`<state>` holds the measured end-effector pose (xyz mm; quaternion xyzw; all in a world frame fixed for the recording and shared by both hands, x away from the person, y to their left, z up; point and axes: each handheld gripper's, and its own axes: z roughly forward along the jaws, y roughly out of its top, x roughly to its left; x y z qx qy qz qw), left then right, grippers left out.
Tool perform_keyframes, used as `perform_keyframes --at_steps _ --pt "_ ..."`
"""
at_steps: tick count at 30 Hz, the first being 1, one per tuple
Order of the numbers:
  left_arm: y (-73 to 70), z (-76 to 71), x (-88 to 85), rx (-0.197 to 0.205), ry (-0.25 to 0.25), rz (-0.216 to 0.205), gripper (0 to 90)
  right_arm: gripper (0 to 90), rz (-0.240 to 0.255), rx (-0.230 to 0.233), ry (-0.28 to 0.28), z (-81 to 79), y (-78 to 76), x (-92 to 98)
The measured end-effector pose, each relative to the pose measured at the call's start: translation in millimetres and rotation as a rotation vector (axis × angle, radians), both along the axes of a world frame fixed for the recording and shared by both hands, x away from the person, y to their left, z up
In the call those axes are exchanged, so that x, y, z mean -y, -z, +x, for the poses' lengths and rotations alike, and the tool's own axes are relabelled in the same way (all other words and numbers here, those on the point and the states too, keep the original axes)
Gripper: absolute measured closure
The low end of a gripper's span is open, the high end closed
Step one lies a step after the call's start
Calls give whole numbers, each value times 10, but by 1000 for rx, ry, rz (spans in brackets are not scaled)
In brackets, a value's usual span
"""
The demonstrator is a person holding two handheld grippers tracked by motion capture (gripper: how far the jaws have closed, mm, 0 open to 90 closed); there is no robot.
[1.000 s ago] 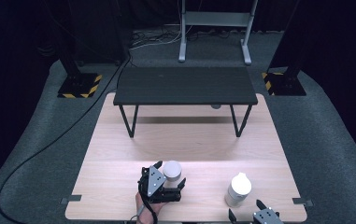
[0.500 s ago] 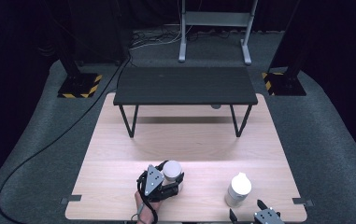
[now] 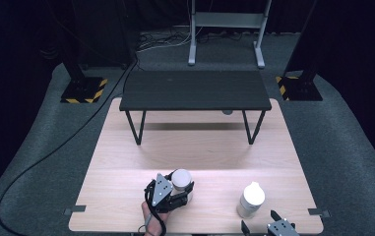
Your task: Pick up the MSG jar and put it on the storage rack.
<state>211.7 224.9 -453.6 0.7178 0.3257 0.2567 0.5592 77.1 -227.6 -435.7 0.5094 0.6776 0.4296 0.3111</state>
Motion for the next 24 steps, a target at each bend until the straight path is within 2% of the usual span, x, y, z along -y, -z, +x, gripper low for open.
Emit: perform_keyframes --at_steps 13,24 --pt "-66 -5 -14 0 8 11 342 0 5 6 11 -29 -4 25" --pt "-181 3 -102 19 -22 16 342 0 6 8 12 -39 -4 27"
